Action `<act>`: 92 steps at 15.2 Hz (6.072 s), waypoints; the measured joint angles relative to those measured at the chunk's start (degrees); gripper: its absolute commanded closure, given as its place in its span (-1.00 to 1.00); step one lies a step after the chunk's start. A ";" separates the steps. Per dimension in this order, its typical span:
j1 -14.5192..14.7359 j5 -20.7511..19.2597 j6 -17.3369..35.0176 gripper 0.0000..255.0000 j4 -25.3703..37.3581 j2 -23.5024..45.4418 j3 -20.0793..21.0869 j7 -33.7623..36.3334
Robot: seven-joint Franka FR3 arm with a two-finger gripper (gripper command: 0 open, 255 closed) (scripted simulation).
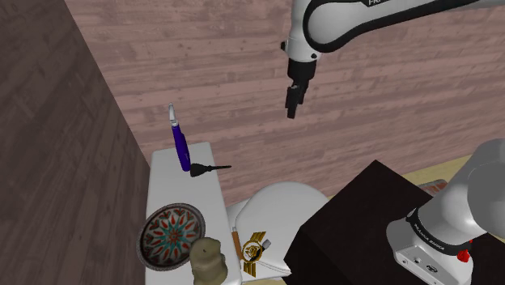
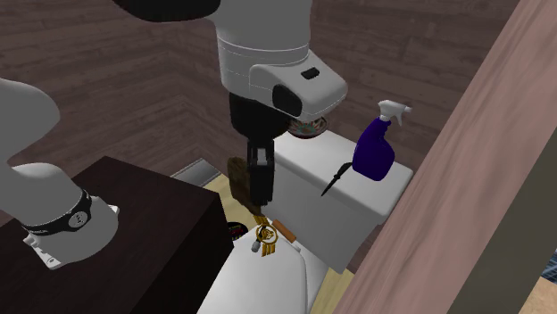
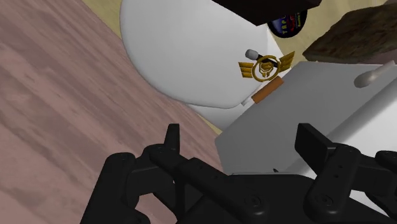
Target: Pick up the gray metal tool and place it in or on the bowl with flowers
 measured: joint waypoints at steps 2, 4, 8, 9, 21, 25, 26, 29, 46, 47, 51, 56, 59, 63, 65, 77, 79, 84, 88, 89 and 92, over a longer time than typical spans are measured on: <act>0.83 -0.27 1.44 -1.00 2.22 3.63 0.82 -0.91; 1.77 -0.63 2.34 -1.00 5.10 7.42 1.77 -1.53; 3.46 -1.78 4.84 -1.00 9.92 14.81 3.40 -3.03; 3.88 -2.19 5.24 -1.00 11.53 16.83 3.75 -3.40; 10.51 -8.11 6.84 -1.00 32.50 39.88 7.24 -7.34; 13.50 -10.10 5.91 -1.00 40.07 46.72 8.12 -8.63; 14.00 -10.47 5.97 -1.00 41.29 48.07 8.22 -8.92; 14.50 -10.95 6.74 -1.00 42.85 50.44 8.15 -9.21; 14.38 -11.52 10.08 1.00 42.08 52.06 7.64 -9.01; 14.37 -11.50 10.18 1.00 41.82 51.92 7.69 -9.02; 14.37 -11.45 9.94 1.00 42.01 52.01 7.73 -9.10; 14.46 -11.08 7.86 1.00 41.96 50.60 8.11 -9.18; 14.38 -10.87 6.37 1.00 42.24 49.40 8.27 -9.32; 14.48 -10.62 4.16 1.00 43.31 48.26 8.48 -9.36; 14.43 -10.48 2.79 1.00 44.07 47.63 8.56 -9.52; 14.62 -9.78 -3.73 1.00 46.98 43.99 9.09 -9.62; 15.81 -9.74 -3.66 1.00 45.85 43.02 9.55 -7.98; 20.40 -10.11 -4.06 1.00 47.00 43.94 10.75 -2.45; 23.97 -10.40 -5.22 1.00 49.29 45.20 11.57 1.62; 24.95 -10.46 -5.16 1.00 49.23 45.24 11.83 2.82; 27.99 -10.80 -6.53 1.00 52.24 46.95 12.37 5.95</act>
